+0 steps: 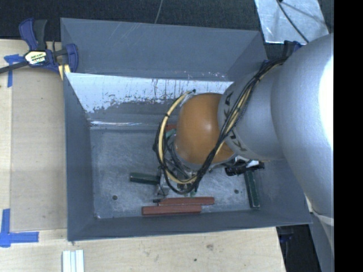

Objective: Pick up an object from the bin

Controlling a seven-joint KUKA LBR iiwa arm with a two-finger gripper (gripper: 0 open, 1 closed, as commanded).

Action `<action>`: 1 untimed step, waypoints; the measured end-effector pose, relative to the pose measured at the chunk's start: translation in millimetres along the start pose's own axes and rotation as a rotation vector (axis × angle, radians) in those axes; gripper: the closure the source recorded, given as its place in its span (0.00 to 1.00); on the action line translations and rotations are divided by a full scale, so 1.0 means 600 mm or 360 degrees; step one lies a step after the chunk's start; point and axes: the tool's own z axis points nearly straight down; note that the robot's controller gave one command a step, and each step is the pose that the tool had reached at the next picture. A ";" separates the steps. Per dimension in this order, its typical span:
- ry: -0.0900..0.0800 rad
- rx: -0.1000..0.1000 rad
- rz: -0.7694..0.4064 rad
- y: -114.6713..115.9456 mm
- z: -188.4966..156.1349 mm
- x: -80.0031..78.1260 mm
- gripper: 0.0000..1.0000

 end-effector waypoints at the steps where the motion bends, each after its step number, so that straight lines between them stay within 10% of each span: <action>1: -0.0002 0.0001 0.0122 -0.040 -0.235 0.033 1.00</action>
Offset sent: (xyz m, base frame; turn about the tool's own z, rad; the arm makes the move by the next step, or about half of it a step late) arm 0.0000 0.0000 0.0000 0.0000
